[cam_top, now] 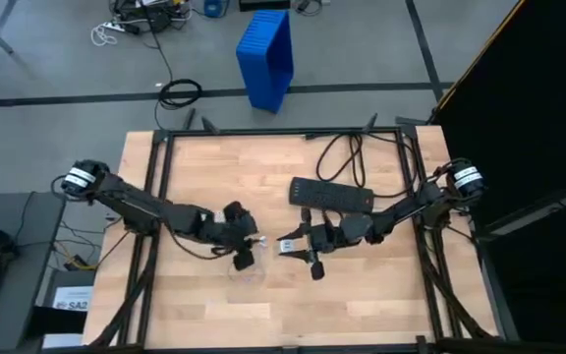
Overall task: Insert USB
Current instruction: Insert the white charger cable into the white charger adapter
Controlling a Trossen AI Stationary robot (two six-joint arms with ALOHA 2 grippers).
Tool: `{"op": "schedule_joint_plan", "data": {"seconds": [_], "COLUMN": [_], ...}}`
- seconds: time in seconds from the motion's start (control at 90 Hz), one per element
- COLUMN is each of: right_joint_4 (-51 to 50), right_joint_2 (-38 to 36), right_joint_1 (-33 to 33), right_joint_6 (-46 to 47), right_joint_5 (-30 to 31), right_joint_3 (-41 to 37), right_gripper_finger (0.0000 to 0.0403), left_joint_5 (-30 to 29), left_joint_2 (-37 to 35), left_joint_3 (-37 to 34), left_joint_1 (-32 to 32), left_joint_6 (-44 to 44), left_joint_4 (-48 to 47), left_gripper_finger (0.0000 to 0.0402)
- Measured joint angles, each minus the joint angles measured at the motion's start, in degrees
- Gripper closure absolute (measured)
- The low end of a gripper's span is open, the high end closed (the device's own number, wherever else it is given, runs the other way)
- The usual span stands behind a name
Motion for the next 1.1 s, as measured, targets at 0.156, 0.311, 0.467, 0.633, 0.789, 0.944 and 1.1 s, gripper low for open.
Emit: {"op": "schedule_joint_plan", "data": {"seconds": [0.156,0.311,0.467,0.633,0.789,0.944,1.1], "right_joint_4": [9.91,14.62,15.03,14.79,13.21,12.85,12.20], "right_joint_2": [0.00,0.03,0.07,0.02,0.04,0.04,0.07], "right_joint_1": [-1.77,-2.48,-2.50,-2.50,-2.50,-2.50,-2.52], "right_joint_6": [2.54,3.67,3.65,3.64,3.63,3.93,3.93], "right_joint_5": [-0.99,-2.65,-3.67,-3.88,-3.69,-3.76,-3.69], "right_joint_3": [-5.80,-7.79,-7.79,-7.79,-7.75,-7.75,-7.77], "right_gripper_finger": [0.0285,0.0285,0.0285,0.0285,0.0285,0.0285,0.0285], "left_joint_5": [-4.51,-4.52,-4.12,3.41,4.88,6.98,8.83], "left_joint_2": [0.77,5.73,9.70,11.86,11.86,11.86,11.71], "left_joint_3": [-0.04,-0.07,-0.09,-0.20,-0.15,-0.15,-0.15], "left_joint_1": [-2.30,-1.25,1.44,3.57,3.79,3.79,3.52], "left_joint_6": [5.50,12.94,15.16,15.30,16.96,16.83,16.64], "left_joint_4": [11.82,26.78,34.61,40.99,43.29,43.59,44.49], "left_gripper_finger": [0.0245,0.0227,0.0222,0.0222,0.0222,0.0220,0.0205]}}
